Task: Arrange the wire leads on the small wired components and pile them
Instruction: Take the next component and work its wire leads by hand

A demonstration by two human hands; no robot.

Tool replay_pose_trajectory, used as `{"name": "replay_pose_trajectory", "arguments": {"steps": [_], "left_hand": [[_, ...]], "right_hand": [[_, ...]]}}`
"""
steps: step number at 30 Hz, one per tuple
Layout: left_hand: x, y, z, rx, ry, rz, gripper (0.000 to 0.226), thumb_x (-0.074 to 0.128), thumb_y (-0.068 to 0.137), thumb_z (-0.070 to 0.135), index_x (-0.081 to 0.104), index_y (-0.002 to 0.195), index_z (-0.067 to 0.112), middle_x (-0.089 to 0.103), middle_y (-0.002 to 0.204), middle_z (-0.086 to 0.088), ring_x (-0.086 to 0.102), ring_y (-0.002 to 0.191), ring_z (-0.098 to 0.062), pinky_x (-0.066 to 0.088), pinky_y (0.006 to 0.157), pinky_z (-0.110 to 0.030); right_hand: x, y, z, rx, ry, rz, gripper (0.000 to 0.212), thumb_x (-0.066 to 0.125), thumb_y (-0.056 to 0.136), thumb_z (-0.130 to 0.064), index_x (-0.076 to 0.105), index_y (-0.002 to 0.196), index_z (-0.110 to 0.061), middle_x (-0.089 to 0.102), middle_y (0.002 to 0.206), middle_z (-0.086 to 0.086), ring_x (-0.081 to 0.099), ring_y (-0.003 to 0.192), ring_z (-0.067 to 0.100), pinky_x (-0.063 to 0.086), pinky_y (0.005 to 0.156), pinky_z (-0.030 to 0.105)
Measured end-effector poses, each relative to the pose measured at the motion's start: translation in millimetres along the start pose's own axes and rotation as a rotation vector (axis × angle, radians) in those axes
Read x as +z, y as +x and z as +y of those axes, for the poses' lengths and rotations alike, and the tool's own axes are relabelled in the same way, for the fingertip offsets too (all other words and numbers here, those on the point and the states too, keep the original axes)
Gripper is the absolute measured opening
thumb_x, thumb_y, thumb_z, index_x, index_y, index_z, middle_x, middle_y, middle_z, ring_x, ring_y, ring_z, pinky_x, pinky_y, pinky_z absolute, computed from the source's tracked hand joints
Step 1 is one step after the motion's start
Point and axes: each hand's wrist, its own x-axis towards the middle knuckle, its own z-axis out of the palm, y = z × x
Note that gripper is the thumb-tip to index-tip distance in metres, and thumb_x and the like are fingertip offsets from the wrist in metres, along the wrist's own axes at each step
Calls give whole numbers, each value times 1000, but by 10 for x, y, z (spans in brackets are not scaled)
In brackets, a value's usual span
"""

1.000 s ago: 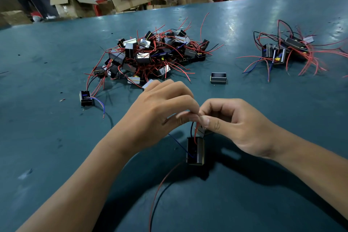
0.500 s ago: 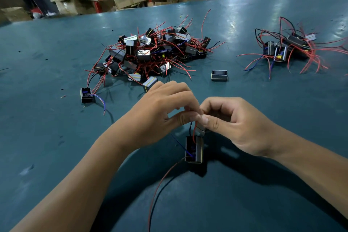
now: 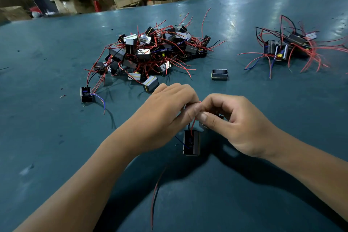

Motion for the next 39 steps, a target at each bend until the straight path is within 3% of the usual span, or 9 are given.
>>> {"name": "replay_pose_trajectory", "arguments": {"steps": [5, 9, 13, 18, 23, 27, 31, 35, 39], "left_hand": [[-48, -15, 40, 21, -105, 192, 19, 65, 91, 32, 53, 84, 19, 48, 77, 12, 45, 69, -10, 38, 64, -21], [92, -3, 24, -75, -62, 152, 19, 79, 84, 29, 65, 88, 16, 52, 71, 12, 44, 60, -5, 33, 58, -16], [203, -14, -4, -168, -106, 104, 7, 77, 86, 18, 70, 86, 19, 60, 73, 11, 46, 59, -6, 35, 58, -21], [192, -27, -55, -319, -337, 89, 6, 76, 87, 22, 71, 87, 25, 68, 78, 19, 47, 52, -3, 35, 53, -13], [80, -22, -22, -187, -213, 183, 11, 74, 88, 8, 72, 93, 18, 67, 85, 15, 54, 64, -7, 36, 59, -7], [69, -14, -31, -132, -81, 207, 10, 74, 88, 12, 72, 95, 18, 68, 88, 13, 56, 69, -15, 35, 63, -9], [89, -15, -39, -151, -133, 223, 14, 73, 90, 13, 71, 102, 20, 68, 90, 14, 56, 72, -15, 36, 65, -8], [95, -9, -38, -173, -230, 185, 6, 71, 94, 18, 74, 98, 16, 67, 87, 15, 56, 72, -2, 37, 63, -5], [102, -15, -61, -262, -319, 127, 8, 67, 97, 23, 69, 91, 18, 58, 73, 28, 50, 57, 6, 34, 54, -6]], "right_hand": [[-35, 21, 17, 65, 100, 100, 15, 64, 91, -20, 65, 85, -6, 59, 70, 17, 50, 66, 19, 45, 65, 54], [-40, 36, 54, 76, 34, 196, 14, 65, 94, -9, 65, 80, -12, 63, 70, 19, 52, 63, 17, 45, 61, 45], [4, 25, 86, 72, -64, 258, 17, 67, 91, -11, 66, 77, -19, 66, 69, 8, 53, 61, 11, 44, 59, 31], [47, 17, 133, 80, -105, 279, 17, 68, 91, -14, 65, 76, -20, 61, 61, 2, 49, 57, 9, 40, 55, 31], [13, 28, 143, 102, -27, 241, 16, 66, 93, -16, 65, 78, -21, 58, 61, -3, 49, 58, 12, 41, 58, 32], [0, 34, 123, 101, 16, 242, 15, 66, 94, -15, 66, 79, -18, 58, 63, 4, 49, 59, 17, 42, 59, 37], [-9, 31, 120, 103, 32, 235, 13, 65, 94, -14, 66, 80, -15, 57, 63, 5, 48, 59, 16, 41, 58, 33], [-8, 20, 118, 86, -1, 202, 13, 65, 94, -15, 65, 81, -16, 56, 63, -1, 46, 58, 11, 38, 55, 24], [-1, 14, 111, 74, -46, 193, 14, 65, 94, -17, 64, 79, -19, 54, 61, -5, 45, 56, 8, 37, 54, 21]]}}
